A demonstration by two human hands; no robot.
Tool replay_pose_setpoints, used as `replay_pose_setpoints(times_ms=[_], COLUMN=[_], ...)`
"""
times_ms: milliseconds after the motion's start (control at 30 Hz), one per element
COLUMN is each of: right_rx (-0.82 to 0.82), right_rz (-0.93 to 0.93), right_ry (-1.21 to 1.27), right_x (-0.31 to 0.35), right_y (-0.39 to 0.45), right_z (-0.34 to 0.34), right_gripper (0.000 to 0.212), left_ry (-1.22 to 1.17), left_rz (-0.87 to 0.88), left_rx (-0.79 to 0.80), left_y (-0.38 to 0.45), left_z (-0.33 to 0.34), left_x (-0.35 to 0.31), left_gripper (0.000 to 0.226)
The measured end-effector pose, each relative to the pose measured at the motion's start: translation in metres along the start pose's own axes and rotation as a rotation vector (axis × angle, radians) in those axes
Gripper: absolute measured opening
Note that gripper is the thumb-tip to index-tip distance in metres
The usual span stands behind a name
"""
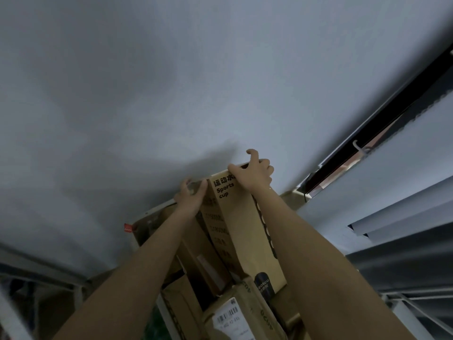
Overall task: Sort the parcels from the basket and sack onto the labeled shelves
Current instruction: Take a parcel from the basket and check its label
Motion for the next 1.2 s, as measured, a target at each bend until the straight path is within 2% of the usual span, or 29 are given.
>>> replay_pose_setpoints(times_ms=[33,100,167,267,433,567,667,833,1033,1200], right_rx=[0.020,0.071,0.095,0.061,-0.055,-0.125,-0.158,-0.219,-0.286,-0.323], right_rz=[0.043,0.148,0.210,0.192,0.097,0.062,0.030,-0.001,-0.099,-0.192], right_ry=[0.015,0.078,0.101,0.108,0.181,0.265,0.314,0.399,0.521,0.648], right_x=[-0.003,-0.014,-0.023,-0.025,-0.019,-0.014,-0.010,-0.003,0.014,0.031], right_y=[0.002,0.005,0.006,0.006,-0.005,-0.015,-0.023,-0.034,-0.052,-0.067], right_z=[0.002,0.008,0.015,0.017,-0.001,-0.020,-0.032,-0.052,-0.082,-0.108], right_gripper=[0.078,0.087,0.088,0.081,0.072,0.068,0.066,0.059,0.059,0.055], left_ry=[-0.028,-0.087,-0.126,-0.198,-0.279,-0.258,-0.251,-0.223,-0.151,-0.054], left_rz=[-0.062,-0.168,-0.223,-0.237,-0.118,-0.086,-0.036,0.061,0.217,0.334], left_rx=[0.016,0.079,0.146,0.251,0.230,0.236,0.247,0.237,0.195,0.150], left_y=[0.004,0.008,0.012,0.016,0.012,0.005,-0.007,-0.022,-0.045,-0.072], left_z=[0.001,0.008,0.015,0.024,0.020,0.018,0.018,0.016,0.007,-0.005], left_x=[0.007,0.020,0.028,0.035,0.015,-0.005,-0.019,-0.049,-0.090,-0.124], left_gripper=[0.093,0.108,0.117,0.138,0.121,0.138,0.133,0.107,0.108,0.134])
Point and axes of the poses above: each hand's wrist, its own y-axis towards the middle knuckle, its own z-axis out of the palm, x = y × z, the point moved 7 cm from there along y, towards the middle knuckle, and after that the axes turned 3 degrees about -z, right-handed, at the moved point
